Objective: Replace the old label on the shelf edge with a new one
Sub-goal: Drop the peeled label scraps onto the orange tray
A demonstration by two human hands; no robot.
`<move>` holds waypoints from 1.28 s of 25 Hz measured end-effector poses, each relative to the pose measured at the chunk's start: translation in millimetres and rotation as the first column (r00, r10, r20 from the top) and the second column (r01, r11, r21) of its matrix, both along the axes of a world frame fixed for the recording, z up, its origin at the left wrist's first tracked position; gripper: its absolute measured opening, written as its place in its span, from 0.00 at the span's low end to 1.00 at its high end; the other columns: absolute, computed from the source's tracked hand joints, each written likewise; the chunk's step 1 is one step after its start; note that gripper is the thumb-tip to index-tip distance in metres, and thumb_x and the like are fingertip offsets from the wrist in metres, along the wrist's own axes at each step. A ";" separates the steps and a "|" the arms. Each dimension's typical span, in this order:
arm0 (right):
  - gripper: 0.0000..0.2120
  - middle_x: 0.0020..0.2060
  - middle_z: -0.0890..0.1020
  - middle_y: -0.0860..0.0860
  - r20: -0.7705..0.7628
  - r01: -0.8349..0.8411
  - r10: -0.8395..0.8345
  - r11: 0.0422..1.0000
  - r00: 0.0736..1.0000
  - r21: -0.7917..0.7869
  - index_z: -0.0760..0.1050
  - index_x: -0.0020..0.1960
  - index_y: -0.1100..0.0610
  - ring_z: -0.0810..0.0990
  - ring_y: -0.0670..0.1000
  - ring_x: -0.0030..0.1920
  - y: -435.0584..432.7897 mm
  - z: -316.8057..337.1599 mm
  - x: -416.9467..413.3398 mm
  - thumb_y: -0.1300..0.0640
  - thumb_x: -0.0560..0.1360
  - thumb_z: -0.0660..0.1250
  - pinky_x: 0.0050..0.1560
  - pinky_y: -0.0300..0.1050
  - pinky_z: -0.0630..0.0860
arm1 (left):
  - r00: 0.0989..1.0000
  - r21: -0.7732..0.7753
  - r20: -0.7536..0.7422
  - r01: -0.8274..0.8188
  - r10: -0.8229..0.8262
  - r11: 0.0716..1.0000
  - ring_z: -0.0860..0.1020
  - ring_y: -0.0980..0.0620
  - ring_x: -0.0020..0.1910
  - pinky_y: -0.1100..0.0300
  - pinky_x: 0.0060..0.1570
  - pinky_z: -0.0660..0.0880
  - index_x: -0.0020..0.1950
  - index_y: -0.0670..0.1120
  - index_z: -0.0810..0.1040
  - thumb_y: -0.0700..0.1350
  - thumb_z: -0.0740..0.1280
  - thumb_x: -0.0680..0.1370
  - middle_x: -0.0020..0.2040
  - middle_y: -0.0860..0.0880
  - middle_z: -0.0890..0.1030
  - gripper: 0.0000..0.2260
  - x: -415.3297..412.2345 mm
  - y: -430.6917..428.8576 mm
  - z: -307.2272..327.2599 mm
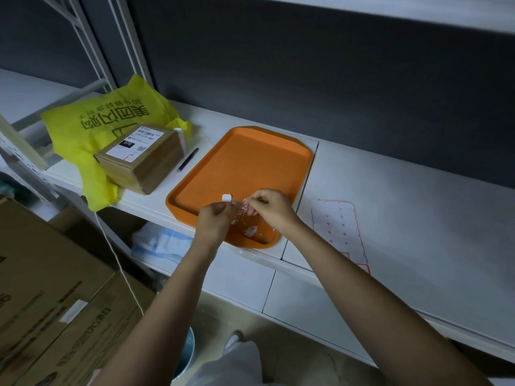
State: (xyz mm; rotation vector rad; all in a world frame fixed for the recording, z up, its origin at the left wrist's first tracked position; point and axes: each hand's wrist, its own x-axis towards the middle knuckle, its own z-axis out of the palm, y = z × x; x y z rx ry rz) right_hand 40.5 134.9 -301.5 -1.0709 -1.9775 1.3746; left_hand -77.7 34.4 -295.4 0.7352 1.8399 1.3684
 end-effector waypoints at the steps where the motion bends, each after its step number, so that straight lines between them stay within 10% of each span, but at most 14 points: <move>1: 0.06 0.33 0.84 0.48 -0.019 -0.012 0.011 1.000 1.000 -0.011 0.82 0.43 0.55 0.82 0.45 0.38 -1.0 0.5 1.9 0.58 0.75 0.66 0.44 0.40 0.78 | 0.998 0.001 0.057 0.005 -0.005 1.000 0.80 0.56 0.51 0.60 0.51 0.75 0.44 0.51 0.86 0.49 0.67 0.78 0.46 0.55 0.86 0.08 1.9 2.1 1.4; 9: 0.09 0.33 0.83 0.48 -0.074 -0.023 0.019 0.999 0.997 -0.049 0.81 0.41 0.58 0.79 0.42 0.34 -1.4 8.2 23.0 0.58 0.78 0.66 0.36 0.34 0.73 | 0.969 0.110 0.247 -0.029 0.001 0.994 0.81 0.56 0.44 0.62 0.46 0.77 0.50 0.43 0.85 0.47 0.76 0.71 0.43 0.51 0.85 0.11 17.2 9.6 10.4; 25: 0.11 0.30 0.81 0.54 -0.126 0.077 -0.087 0.993 0.988 -0.088 0.81 0.41 0.63 0.76 0.47 0.30 -8.9 16.0 40.5 0.58 0.77 0.67 0.33 0.33 0.72 | 0.999 0.182 -0.046 -0.020 0.029 0.983 0.77 0.68 0.29 0.76 0.22 0.68 0.41 0.46 0.81 0.48 0.71 0.77 0.31 0.57 0.81 0.07 41.5 27.6 10.4; 32: 0.11 0.28 0.80 0.50 -0.177 0.071 -0.092 0.990 0.980 -0.122 0.81 0.37 0.58 0.75 0.46 0.31 -9.4 16.3 31.1 0.57 0.76 0.69 0.35 0.35 0.71 | 0.982 0.224 -0.137 -0.093 0.126 0.970 0.76 0.73 0.34 0.79 0.28 0.69 0.49 0.42 0.78 0.49 0.67 0.80 0.40 0.55 0.80 0.11 48.8 25.4 7.1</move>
